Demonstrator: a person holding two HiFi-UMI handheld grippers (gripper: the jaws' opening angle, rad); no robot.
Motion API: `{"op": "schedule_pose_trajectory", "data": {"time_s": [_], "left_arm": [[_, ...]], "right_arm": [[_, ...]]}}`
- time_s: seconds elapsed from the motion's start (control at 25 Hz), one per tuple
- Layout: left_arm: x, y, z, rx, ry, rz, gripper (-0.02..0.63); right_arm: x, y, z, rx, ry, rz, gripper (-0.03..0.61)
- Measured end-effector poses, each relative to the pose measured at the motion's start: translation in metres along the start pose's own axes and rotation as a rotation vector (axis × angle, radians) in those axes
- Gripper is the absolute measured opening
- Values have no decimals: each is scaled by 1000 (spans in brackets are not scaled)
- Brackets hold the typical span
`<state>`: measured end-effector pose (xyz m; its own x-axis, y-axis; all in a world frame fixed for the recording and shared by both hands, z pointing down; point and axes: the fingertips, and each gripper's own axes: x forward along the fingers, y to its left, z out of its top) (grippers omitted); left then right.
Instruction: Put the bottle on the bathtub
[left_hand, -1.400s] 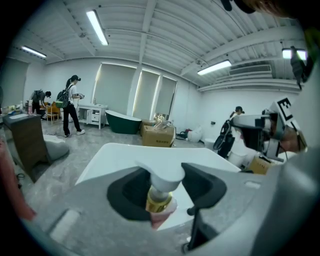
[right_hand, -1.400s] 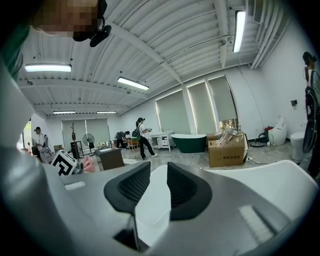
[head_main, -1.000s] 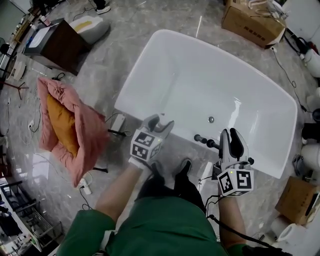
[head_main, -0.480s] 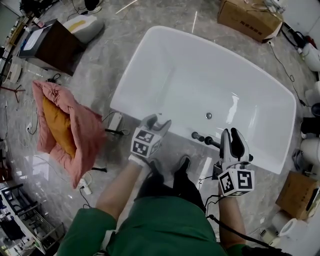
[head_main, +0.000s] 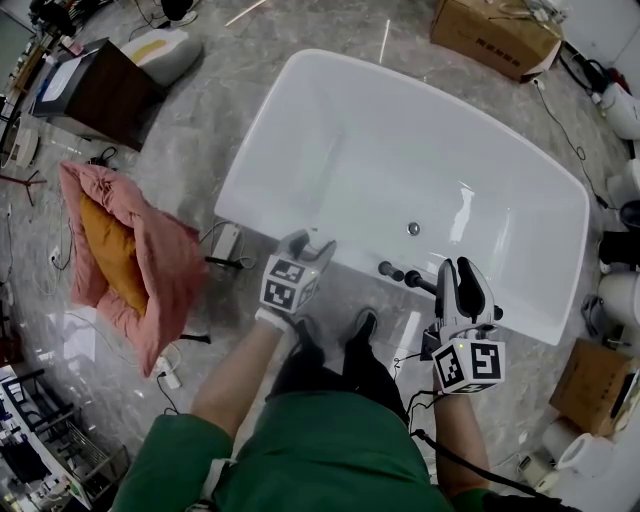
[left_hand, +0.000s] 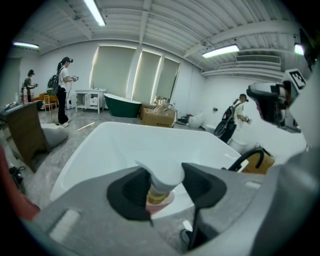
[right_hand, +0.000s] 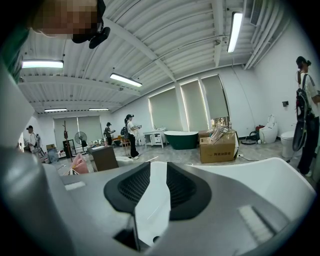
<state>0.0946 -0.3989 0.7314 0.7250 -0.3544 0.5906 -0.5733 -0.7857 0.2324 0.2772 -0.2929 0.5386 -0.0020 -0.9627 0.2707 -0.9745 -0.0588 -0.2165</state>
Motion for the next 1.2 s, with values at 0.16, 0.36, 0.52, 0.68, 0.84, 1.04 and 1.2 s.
{"op": "schedule_pose_trajectory", "data": {"time_s": [0.16, 0.36, 0.52, 0.68, 0.84, 1.04, 1.2], "left_arm": [[3, 1, 3, 11, 8, -9, 193], [-1, 12, -6, 12, 57, 42, 195], [-6, 16, -6, 13, 80, 48, 202], [-9, 12, -8, 16, 77, 38, 226], [-22, 10, -8, 11, 58, 53, 259], [-54, 12, -9, 7, 5, 78, 261], [-87, 12, 0, 3, -67, 101, 254]], "right_arm": [[2, 1, -4, 5, 4, 8, 95], [3, 8, -3, 6, -4, 30, 95], [0, 10, 2, 6, -5, 31, 95], [-4, 16, 4, 0, -10, 35, 95], [-10, 23, 11, -1, -16, 38, 95], [-20, 35, 15, -9, -29, 49, 95], [-28, 46, 17, -25, -39, 60, 95]]}}
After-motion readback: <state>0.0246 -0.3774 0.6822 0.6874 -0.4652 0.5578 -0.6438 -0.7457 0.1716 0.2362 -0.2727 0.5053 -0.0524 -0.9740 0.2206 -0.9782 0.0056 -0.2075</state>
